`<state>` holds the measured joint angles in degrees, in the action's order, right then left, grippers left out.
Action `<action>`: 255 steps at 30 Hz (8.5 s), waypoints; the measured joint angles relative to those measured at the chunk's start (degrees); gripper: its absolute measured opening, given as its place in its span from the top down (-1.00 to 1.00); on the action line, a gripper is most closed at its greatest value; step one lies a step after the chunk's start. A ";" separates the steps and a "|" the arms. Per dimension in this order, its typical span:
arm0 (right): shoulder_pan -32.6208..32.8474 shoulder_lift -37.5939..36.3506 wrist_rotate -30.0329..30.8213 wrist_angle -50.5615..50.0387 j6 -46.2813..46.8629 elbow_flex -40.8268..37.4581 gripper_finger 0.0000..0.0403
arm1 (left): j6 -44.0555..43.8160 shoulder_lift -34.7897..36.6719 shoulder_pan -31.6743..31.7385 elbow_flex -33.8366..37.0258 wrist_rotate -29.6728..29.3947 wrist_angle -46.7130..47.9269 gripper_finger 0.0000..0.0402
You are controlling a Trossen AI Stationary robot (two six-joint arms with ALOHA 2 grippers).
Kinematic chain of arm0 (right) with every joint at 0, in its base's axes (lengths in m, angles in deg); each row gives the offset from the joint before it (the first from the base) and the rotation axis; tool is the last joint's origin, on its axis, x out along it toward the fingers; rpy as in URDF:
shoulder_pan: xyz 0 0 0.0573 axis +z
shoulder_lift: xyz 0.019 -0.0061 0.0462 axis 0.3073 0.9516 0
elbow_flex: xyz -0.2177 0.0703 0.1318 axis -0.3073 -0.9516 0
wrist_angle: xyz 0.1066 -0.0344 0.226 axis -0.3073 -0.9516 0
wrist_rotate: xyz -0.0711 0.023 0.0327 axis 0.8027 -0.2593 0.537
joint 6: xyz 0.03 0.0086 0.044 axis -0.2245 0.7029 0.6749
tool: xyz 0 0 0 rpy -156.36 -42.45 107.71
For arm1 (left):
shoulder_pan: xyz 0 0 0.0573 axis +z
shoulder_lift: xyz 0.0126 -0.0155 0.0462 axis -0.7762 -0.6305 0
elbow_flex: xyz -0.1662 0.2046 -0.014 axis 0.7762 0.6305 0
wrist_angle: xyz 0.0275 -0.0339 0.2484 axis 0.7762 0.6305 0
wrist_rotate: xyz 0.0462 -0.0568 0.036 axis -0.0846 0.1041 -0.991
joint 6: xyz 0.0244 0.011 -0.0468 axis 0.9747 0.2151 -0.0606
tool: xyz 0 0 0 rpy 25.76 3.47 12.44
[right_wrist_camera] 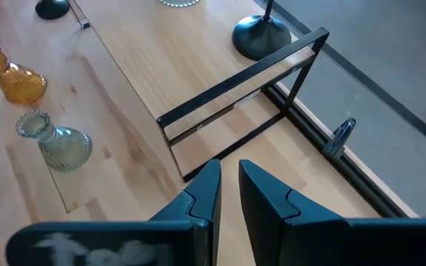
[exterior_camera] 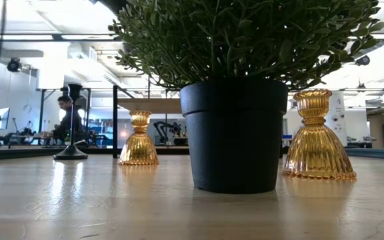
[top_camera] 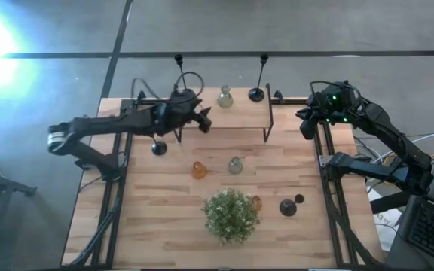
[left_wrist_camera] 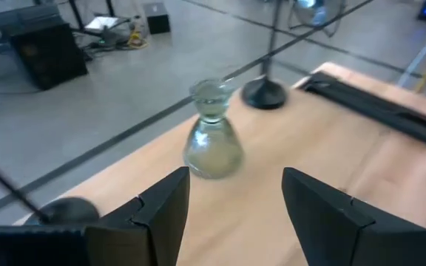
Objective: Pick & Place candle stick holders
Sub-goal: Put the left green glass candle holder on the shelf, then put the right orange glass candle holder on the shelf
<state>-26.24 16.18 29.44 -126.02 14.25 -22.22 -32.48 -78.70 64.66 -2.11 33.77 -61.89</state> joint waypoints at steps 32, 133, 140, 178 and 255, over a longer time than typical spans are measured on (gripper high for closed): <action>23.77 3.21 -2.11 13.56 14.71 11.92 0.79 | -23.23 23.75 -26.56 0.15 -17.26 38.71 -0.09; 15.37 51.63 13.42 51.77 8.20 15.45 0.96 | -25.22 24.34 -33.58 1.88 -45.59 41.06 -0.09; 15.37 51.26 13.11 49.32 8.14 15.89 0.96 | -25.36 24.34 -33.58 1.88 -45.53 41.06 -0.09; 52.60 14.70 8.87 -3.89 27.77 15.80 0.96 | -23.90 24.34 -33.56 1.88 -46.16 41.06 -0.09; 56.74 37.44 -5.09 15.16 42.14 0.59 0.07 | -25.85 25.11 -33.34 6.47 -50.16 40.49 -0.09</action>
<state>30.50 53.62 24.35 -110.85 56.40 -21.63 -58.33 -53.59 31.32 4.36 -16.38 -21.41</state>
